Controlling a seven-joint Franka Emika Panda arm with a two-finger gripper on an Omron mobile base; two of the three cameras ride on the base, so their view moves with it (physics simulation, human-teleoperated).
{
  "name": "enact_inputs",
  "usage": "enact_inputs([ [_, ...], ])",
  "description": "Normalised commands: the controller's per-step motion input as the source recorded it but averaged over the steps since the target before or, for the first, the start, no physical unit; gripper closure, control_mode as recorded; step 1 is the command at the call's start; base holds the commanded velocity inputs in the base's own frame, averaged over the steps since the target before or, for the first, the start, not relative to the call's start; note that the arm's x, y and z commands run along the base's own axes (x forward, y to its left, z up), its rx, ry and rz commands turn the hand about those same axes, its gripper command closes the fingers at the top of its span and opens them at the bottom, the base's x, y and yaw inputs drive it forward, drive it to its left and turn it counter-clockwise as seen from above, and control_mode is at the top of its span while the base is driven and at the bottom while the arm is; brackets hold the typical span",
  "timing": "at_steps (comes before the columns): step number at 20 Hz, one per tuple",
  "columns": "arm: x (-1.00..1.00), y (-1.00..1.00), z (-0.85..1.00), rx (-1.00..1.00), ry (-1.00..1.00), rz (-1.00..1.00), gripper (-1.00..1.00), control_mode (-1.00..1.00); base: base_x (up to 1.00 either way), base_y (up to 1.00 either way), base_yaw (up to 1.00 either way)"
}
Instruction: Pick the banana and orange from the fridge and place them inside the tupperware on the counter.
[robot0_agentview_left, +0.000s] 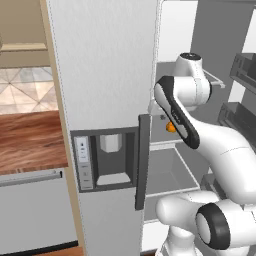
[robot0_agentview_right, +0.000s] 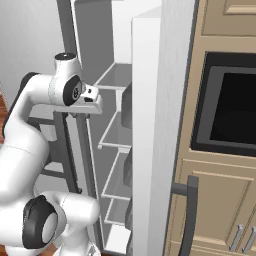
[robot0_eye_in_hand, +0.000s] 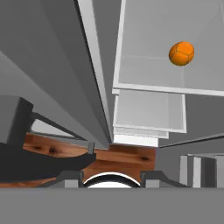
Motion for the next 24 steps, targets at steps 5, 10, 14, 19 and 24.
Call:
enact_inputs([
  [5,-0.11,-0.21,-0.04,0.00,-0.15,-0.08,-1.00,-1.00,0.00,0.00,0.00],
  [10,-0.24,-0.65,-0.15,0.00,0.00,-0.28,-1.00,-1.00,0.00,0.00,0.00],
  [14,-0.20,-0.57,-0.16,0.00,0.00,-0.40,-1.00,-1.00,0.00,0.00,0.00],
  [19,0.02,-0.11,-0.10,0.00,-0.03,-0.17,-1.00,-1.00,0.00,0.00,0.00],
  [24,0.10,-0.25,-0.39,0.00,-0.15,0.00,-1.00,-1.00,0.00,0.00,0.00],
])
